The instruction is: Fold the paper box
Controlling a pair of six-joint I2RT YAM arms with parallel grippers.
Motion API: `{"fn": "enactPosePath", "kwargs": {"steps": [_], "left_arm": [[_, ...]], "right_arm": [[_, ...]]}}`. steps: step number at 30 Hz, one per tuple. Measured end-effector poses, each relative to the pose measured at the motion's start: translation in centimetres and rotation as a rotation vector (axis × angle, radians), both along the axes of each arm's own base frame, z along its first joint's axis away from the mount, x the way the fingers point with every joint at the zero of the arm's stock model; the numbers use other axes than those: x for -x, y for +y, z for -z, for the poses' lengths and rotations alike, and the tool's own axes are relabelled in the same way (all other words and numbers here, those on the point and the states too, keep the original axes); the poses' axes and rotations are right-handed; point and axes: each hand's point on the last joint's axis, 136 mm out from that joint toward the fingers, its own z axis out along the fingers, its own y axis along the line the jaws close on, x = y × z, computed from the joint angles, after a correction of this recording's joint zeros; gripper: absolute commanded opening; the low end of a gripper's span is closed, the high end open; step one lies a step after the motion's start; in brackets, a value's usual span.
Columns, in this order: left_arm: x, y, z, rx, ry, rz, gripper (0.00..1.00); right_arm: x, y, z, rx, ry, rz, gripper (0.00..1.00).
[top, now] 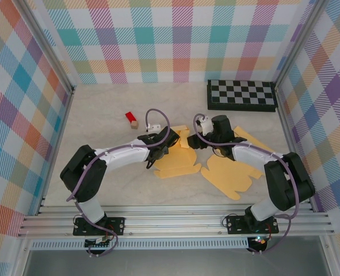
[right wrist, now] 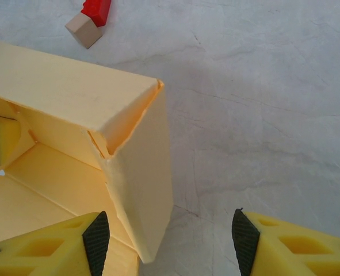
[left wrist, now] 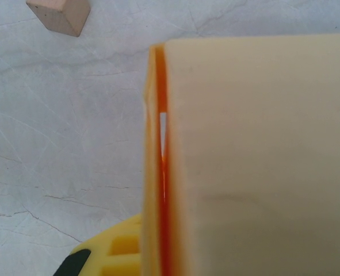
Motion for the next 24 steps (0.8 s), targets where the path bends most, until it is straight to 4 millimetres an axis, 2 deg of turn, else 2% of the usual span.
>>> {"fn": "enactPosePath", "kwargs": {"steps": [6,12,18,21,24], "left_arm": [[0.1,-0.2,0.1,0.013,0.01,0.004,0.0],[0.3,-0.6,0.3,0.034,0.027,0.014,0.0],[0.5,-1.0,0.5,0.053,0.04,0.021,0.0],[0.5,-1.0,0.5,0.062,0.043,0.016,0.0],[0.6,-0.8,0.7,0.065,0.053,0.006,0.0]], "right_arm": [[-0.2,1.8,0.5,-0.008,-0.001,-0.012,0.55],[-1.6,1.8,0.3,-0.006,-0.017,0.039,0.48],[-2.6,2.2,-0.7,0.003,-0.06,0.072,0.34],[-2.6,2.6,-0.5,0.029,-0.074,0.084,0.28],[-2.8,2.6,0.1,0.077,-0.095,0.113,0.16]]}}
